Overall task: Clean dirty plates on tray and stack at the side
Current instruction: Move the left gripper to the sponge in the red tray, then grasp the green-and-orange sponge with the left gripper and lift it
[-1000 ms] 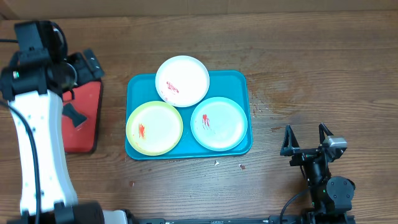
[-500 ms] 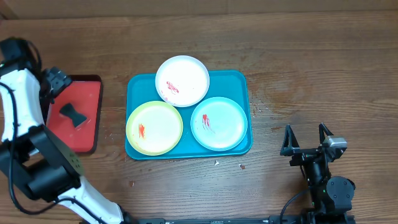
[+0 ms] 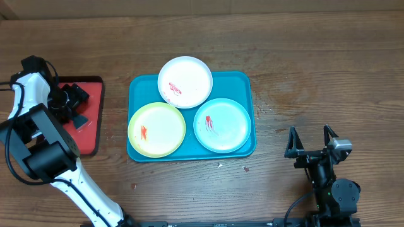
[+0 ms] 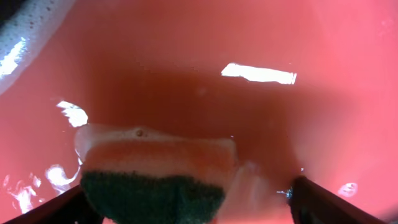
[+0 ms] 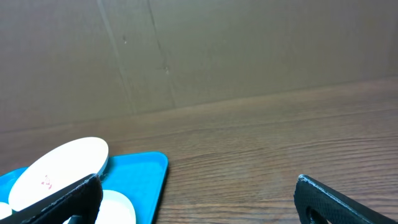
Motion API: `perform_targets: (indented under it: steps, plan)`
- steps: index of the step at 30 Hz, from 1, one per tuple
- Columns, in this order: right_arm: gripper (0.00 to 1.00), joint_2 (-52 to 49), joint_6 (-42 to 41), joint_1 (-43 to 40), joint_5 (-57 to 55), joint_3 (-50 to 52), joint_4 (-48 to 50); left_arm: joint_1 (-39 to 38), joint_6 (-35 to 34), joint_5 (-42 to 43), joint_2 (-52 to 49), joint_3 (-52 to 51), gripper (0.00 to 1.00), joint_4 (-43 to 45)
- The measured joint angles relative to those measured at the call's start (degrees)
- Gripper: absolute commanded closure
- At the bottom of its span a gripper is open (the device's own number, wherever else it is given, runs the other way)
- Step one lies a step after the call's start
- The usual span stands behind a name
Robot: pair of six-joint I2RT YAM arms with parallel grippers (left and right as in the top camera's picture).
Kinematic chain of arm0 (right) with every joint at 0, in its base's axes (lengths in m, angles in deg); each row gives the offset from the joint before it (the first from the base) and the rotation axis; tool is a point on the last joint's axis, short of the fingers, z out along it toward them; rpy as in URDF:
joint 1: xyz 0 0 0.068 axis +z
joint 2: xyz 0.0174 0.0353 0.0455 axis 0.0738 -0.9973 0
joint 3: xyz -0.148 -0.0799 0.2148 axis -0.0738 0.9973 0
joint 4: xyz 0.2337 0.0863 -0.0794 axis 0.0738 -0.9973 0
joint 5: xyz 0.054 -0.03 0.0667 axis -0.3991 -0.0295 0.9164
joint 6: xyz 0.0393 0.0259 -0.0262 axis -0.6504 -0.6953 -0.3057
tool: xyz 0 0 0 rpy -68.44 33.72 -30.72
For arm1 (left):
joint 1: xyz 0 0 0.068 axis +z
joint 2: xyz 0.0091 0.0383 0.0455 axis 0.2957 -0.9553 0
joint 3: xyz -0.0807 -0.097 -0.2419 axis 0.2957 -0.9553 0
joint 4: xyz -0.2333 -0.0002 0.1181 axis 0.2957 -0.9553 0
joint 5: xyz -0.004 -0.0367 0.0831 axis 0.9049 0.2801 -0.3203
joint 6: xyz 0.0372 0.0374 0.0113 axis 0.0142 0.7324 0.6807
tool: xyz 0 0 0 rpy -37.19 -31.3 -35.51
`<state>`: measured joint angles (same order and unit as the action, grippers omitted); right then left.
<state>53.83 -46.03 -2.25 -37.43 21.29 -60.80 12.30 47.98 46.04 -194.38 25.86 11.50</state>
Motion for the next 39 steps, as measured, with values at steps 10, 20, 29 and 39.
perform_targets:
  steps: [10, 20, 29, 39]
  plan:
    - [0.00, 0.00, 0.02, 0.00, 0.02, 0.00, 0.02, 0.13, 0.96, -1.95, -0.33, 0.11, 0.79, -0.28]
    - [0.00, 0.00, 0.00, 0.00, 0.02, 0.00, 0.02, 0.15, 0.98, -0.42, -0.59, 0.28, 0.00, -11.41]
    - [0.00, 0.00, -0.02, 0.00, 0.00, 0.00, 0.00, 0.13, 2.73, 1.86, -1.16, 0.28, 0.86, -14.53]
    - [0.00, 0.00, 0.02, 0.00, 0.00, 0.00, 0.02, 0.11, 3.56, 2.27, -1.07, 0.74, 0.00, -9.53]
